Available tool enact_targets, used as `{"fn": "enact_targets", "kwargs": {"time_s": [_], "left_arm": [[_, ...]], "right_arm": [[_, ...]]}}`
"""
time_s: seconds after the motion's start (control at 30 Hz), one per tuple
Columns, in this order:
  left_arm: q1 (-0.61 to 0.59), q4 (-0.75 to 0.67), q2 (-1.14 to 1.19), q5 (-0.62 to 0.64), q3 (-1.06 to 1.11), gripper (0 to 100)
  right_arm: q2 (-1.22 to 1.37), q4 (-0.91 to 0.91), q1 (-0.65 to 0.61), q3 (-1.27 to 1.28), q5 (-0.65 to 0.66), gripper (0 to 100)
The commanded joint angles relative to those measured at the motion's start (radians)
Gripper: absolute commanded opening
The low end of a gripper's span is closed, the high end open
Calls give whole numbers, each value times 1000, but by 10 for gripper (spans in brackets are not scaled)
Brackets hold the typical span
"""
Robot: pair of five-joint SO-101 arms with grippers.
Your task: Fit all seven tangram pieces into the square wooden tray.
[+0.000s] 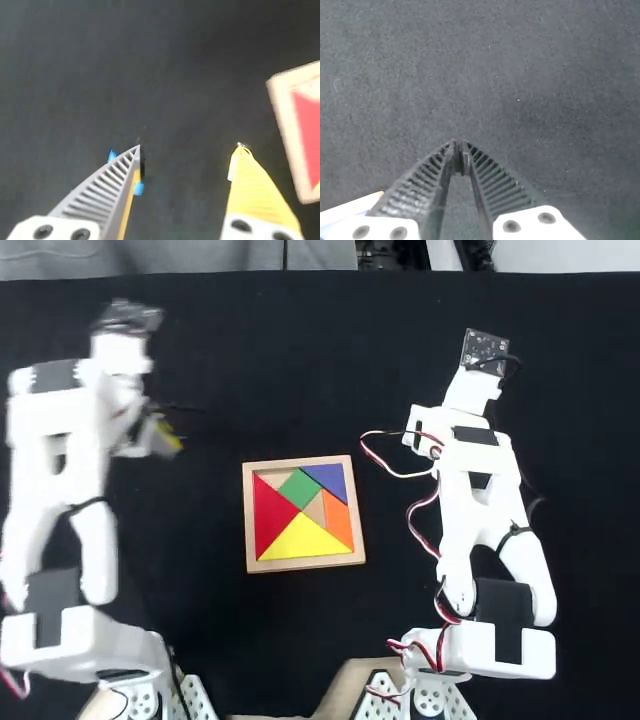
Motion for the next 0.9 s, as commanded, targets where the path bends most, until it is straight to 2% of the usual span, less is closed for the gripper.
{"fn": "enact_targets", "kwargs": {"time_s": [0.0, 0.13, 0.27, 0.37, 0.43, 0.57, 0.67, 0.77, 0.87], "left_arm": [[-162, 100, -66, 32, -54, 282], [-317, 117, -64, 48, -30, 282], [-417, 86, -75, 31, 97, 282], [-461, 37, -75, -78, 219, 282], [-489, -54, -75, -126, 306, 282], [-493, -325, -75, -133, 469, 282], [-452, -470, -75, -133, 562, 282], [-410, -542, -75, -107, 608, 282], [-390, -537, -75, 49, 605, 282]], "right_arm": [[-7, -18, -12, -36, 8, 11], [-7, -18, -12, -30, 8, 12], [-7, -20, -14, -21, 8, 12], [2, -20, -14, -21, 8, 12], [30, -21, -14, -30, 8, 12], [104, -66, -15, -56, 8, 12], [160, -69, -15, -88, 8, 12], [193, -69, -14, -105, 8, 12], [196, -69, -14, -108, 8, 12]]}}
